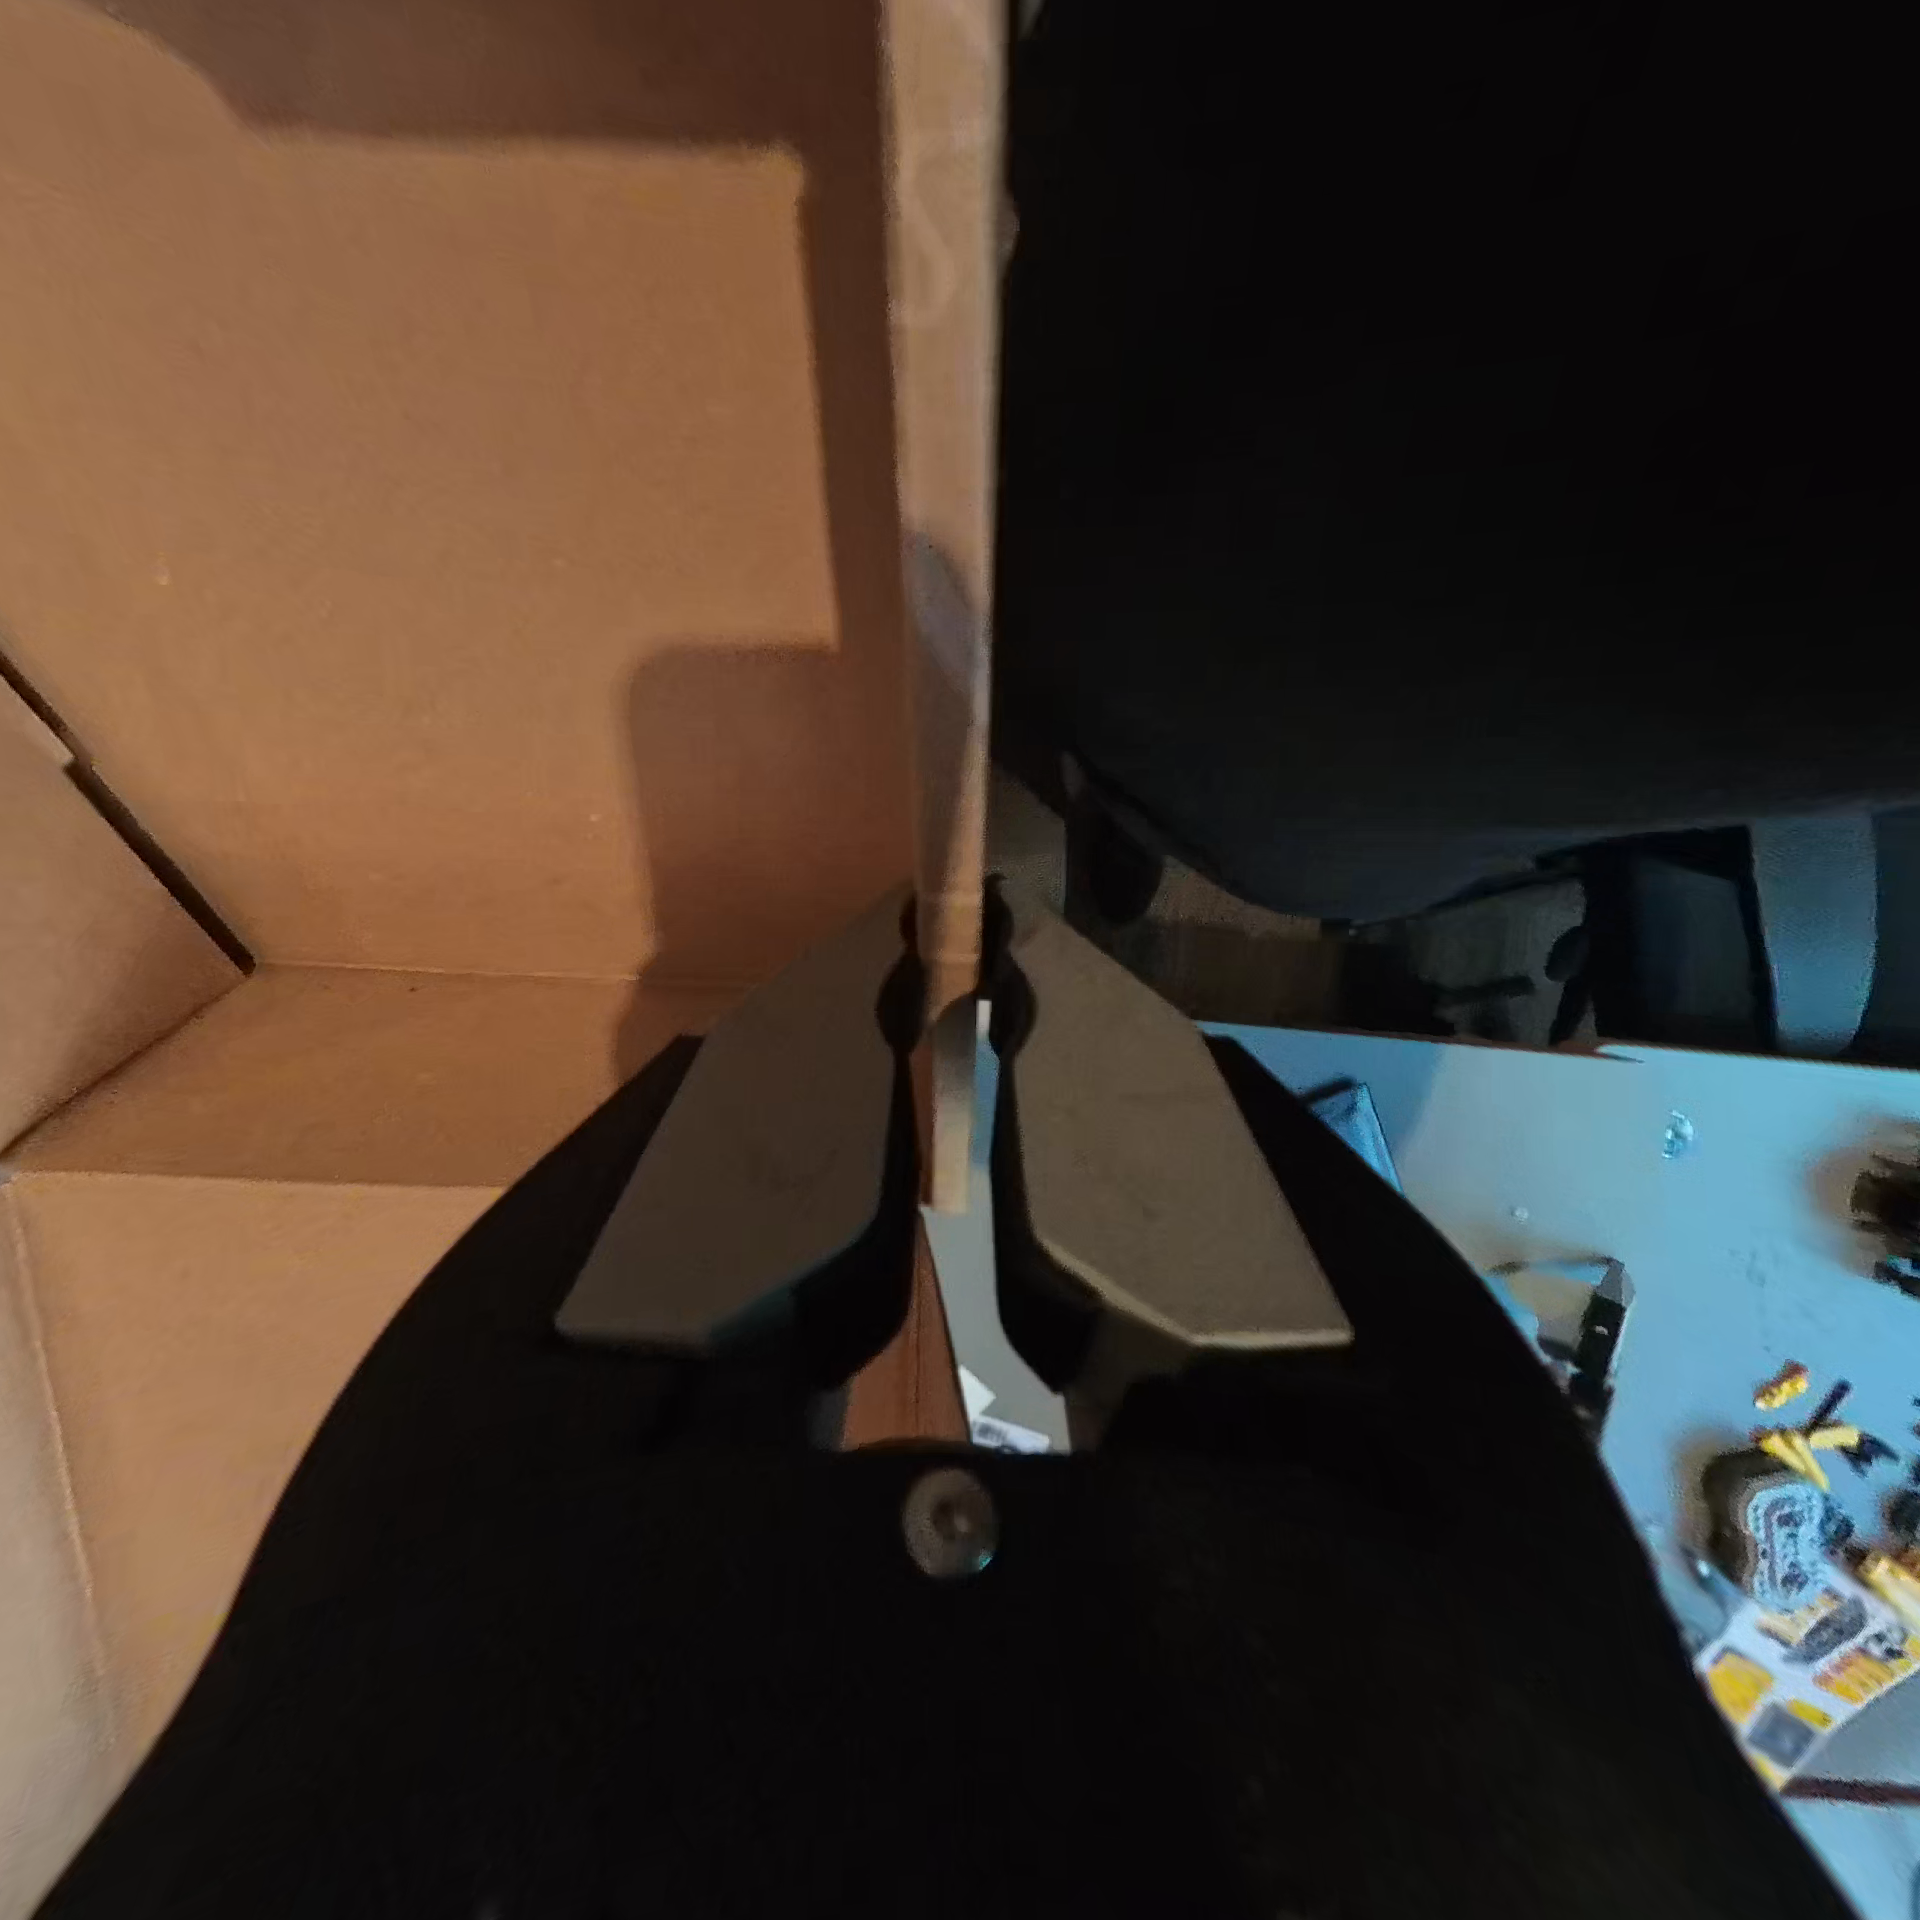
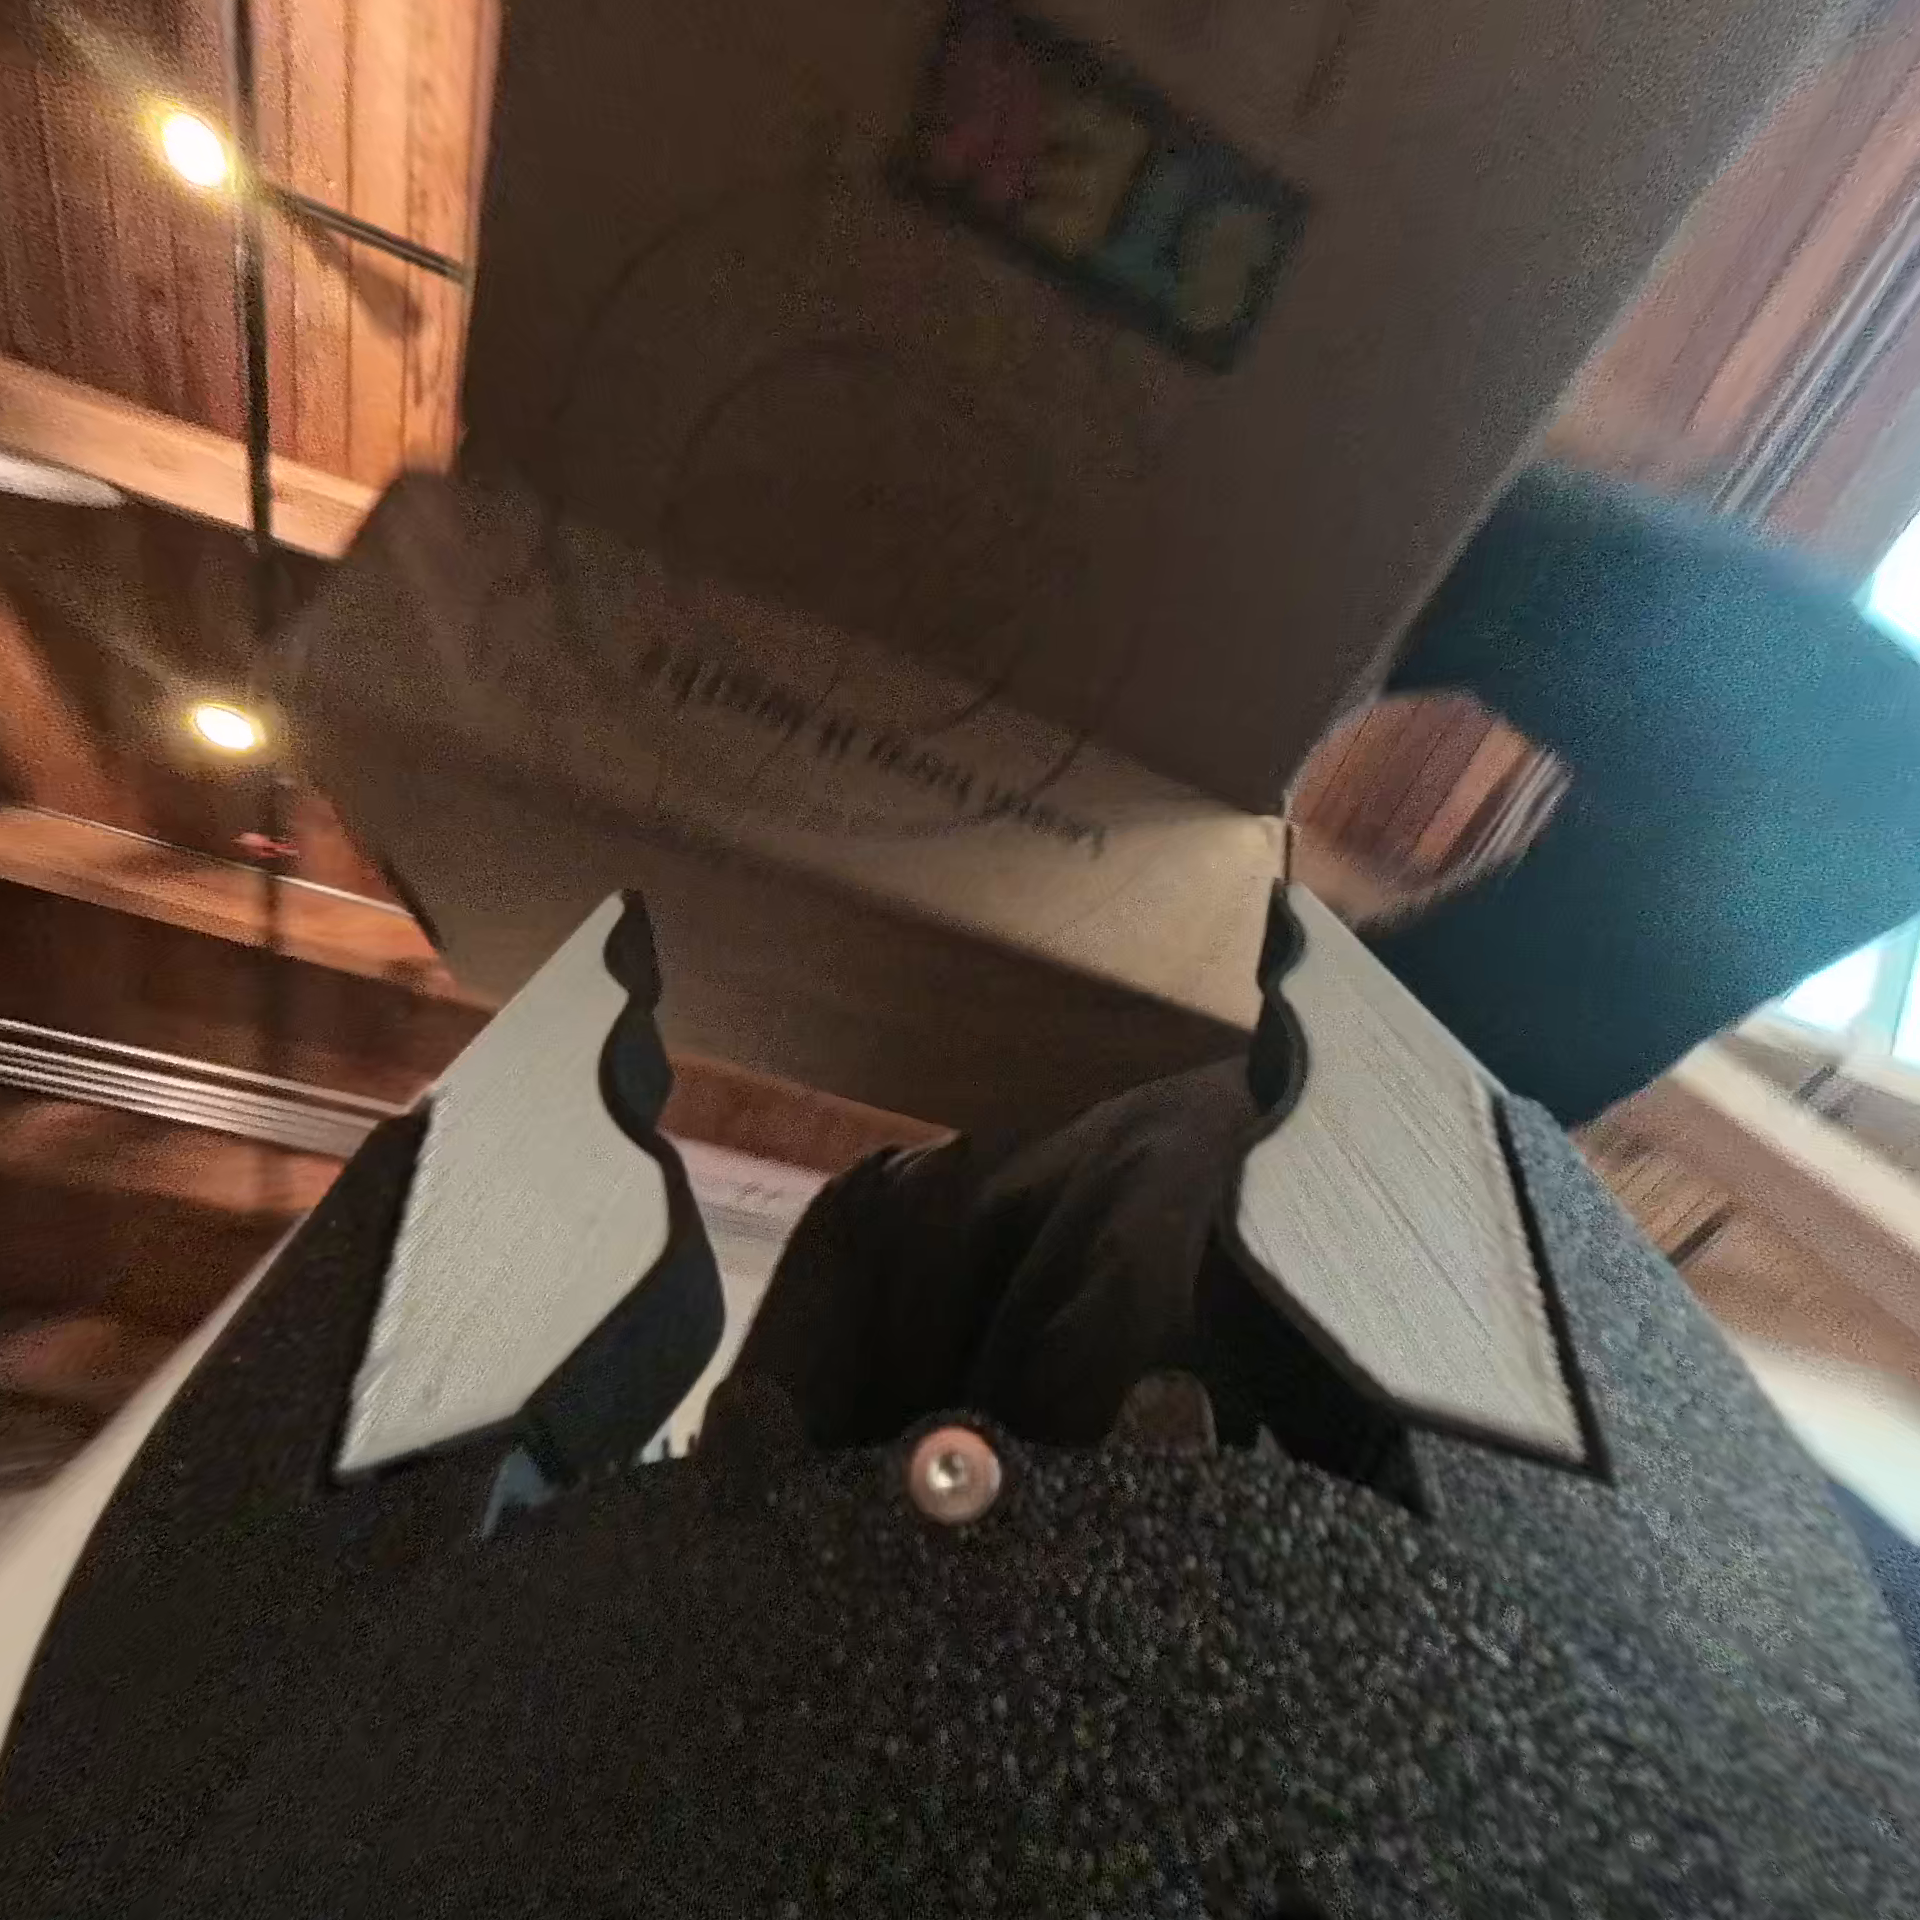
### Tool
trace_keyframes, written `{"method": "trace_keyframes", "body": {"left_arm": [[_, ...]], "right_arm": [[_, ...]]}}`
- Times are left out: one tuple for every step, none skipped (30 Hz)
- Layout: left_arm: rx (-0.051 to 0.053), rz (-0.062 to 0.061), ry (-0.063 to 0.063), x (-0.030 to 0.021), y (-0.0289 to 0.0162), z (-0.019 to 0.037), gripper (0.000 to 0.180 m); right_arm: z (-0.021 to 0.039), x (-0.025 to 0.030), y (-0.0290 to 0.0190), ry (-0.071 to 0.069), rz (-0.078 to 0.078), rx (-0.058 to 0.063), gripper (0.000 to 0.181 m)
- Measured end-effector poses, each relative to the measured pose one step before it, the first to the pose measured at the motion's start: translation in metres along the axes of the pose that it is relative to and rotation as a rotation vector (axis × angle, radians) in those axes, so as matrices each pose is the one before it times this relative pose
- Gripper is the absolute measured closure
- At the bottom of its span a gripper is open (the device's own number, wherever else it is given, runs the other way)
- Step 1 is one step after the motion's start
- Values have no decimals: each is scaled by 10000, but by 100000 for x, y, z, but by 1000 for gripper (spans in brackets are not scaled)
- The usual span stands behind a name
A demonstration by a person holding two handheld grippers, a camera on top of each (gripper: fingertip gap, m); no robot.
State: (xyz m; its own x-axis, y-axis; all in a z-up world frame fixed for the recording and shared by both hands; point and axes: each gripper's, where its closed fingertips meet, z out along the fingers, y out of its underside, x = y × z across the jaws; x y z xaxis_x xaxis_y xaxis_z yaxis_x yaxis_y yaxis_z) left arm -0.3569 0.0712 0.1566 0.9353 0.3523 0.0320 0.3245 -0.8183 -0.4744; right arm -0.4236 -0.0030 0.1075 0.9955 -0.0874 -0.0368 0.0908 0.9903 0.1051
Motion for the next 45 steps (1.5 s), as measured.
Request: {"method": "trace_keyframes", "body": {"left_arm": [[64, -552, -280, -799, 1211, 53, 175], [71, -632, -315, -923, 1223, 136, 174], [24, -577, -339, -1002, 1266, 199, 174], [-25, -573, -272, -877, 1280, 220, 174], [12, -505, -151, -657, 1138, 255, 175], [78, -392, -79, -508, 901, 253, 175], [98, -333, -9, -320, 846, 288, 174], [116, -167, 28, -123, 668, 256, 173], [143, -111, 115, 109, 577, 112, 173], [102, -156, 133, 51, 509, 25, 172], [18, -99, 122, 172, 434, 100, 173], [-33, -19, 109, 180, 413, 145, 173], [-103, 11, 73, 130, 408, 175, 174], [-123, 56, 49, 75, 373, 202, 174], [-83, 75, -17, 47, 249, 214, 174], [-80, 40, -78, -69, 185, 181, 174], [-99, 64, -83, -104, 214, 219, 174], [-129, 123, -110, -120, 240, 270, 174], [-140, 99, -98, -176, 234, 269, 174], [-119, 63, -41, -157, 223, 274, 174], [-47, 77, -47, -174, 146, 268, 175], [-63, 27, -14, -173, 240, 237, 175], [-81, -29, 5, -187, 304, 198, 175], [-78, -81, 23, -205, 388, 151, 175], [-82, -89, -15, -235, 423, 92, 175], [-77, -84, -49, -307, 425, 68, 175], [-56, -72, -58, -284, 496, 134, 175], [-37, -60, -35, -227, 376, 85, 175], [5, -55, -15, -156, 246, 64, 175], [21, -40, -26, -104, 183, 78, 175], [-36, -1, -61, -121, 205, 101, 175], [-103, 27, -87, -110, 251, 124, 175], [-125, 52, -62, -49, 240, 128, 175], [-133, 55, -40, 7, 267, 171, 175], [-137, 55, -17, 22, 264, 234, 175], [-134, 58, -3, 109, 219, 266, 175], [-115, 64, -20, 101, 146, 210, 175], [-99, 84, -13, 180, 59, 225, 175], [-77, 88, -28, 152, 15, 189, 175], [-33, 82, 2, 182, -77, 112, 175], [-2, 93, -14, 196, -156, 82, 175], [-64, 126, -59, 78, -70, 88, 175], [-132, 166, -80, 50, -9, 67, 175], [-123, 151, -69, 84, 1, 50, 175], [-106, 114, -78, 47, 48, 47, 175]], "right_arm": [[-479, -1069, 131, 65, -912, 463, 70], [-187, -828, 611, 256, -966, 119, 78], [-202, 125, 574, 979, -1143, 71, 94], [-411, 912, 330, 1650, -1295, 75, 96], [-638, 1385, -22, 2127, -1290, 183, 83], [-714, 1317, -117, 2121, -1205, 38, 71], [-724, 945, -198, 1895, -1306, -120, 59], [-667, 327, -393, 1512, -1414, -174, 51], [-584, 134, -452, 1285, -1430, -351, 54], [-471, 217, -497, 1167, -1369, -460, 56], [-373, 364, -489, 1059, -1183, -526, 55], [-363, 315, -389, 877, -1012, -623, 55], [-413, 122, -575, 667, -986, -468, 54], [-460, 217, -753, 636, -918, -318, 54], [-529, 86, -787, 512, -781, -234, 54], [-570, 156, -964, 445, -743, -63, 54], [-618, 83, -882, 384, -610, 17, 54], [-460, 346, -572, 428, -424, -96, 55], [-350, 624, -184, 598, -290, -243, 55], [-268, 450, 13, 551, -228, -243, 54], [-147, 139, 136, 367, -242, -209, 54], [-95, -190, 86, 242, -329, -137, 55], [-27, -226, 72, 280, -339, -125, 58], [99, -429, 55, 127, -250, -100, 59], [157, -629, 130, -117, -100, -103, 59], [200, -587, -11, -95, 4, -96, 59], [176, -502, -156, -52, 20, -9, 59], [161, -593, -230, -123, 1, 40, 59], [83, -495, -268, -96, -21, 52, 59], [21, -374, -266, -38, -44, 39, 59], [6, -391, -222, -96, -49, 21, 59], [-25, -340, -203, -102, -34, 4, 60], [-46, -255, -209, -37, -43, 11, 60], [-64, -167, -164, -52, -40, 2, 60], [-81, -79, -105, -75, -21, -11, 61], [-10, -161, -103, -97, -13, -14, 61], [-16, -81, -84, -113, -19, 19, 61], [-3, 2, -54, -79, -16, 14, 61], [26, 91, -35, -40, 17, -12, 61], [101, 73, 49, -79, 57, -29, 61], [124, 69, 134, -81, 75, -50, 61], [127, 143, 200, -48, 69, -65, 60], [143, 34, 222, -95, 41, -80, 60], [138, -14, 261, -77, 4, -96, 59], [133, 47, 254, -20, -28, -105, 59]]}}
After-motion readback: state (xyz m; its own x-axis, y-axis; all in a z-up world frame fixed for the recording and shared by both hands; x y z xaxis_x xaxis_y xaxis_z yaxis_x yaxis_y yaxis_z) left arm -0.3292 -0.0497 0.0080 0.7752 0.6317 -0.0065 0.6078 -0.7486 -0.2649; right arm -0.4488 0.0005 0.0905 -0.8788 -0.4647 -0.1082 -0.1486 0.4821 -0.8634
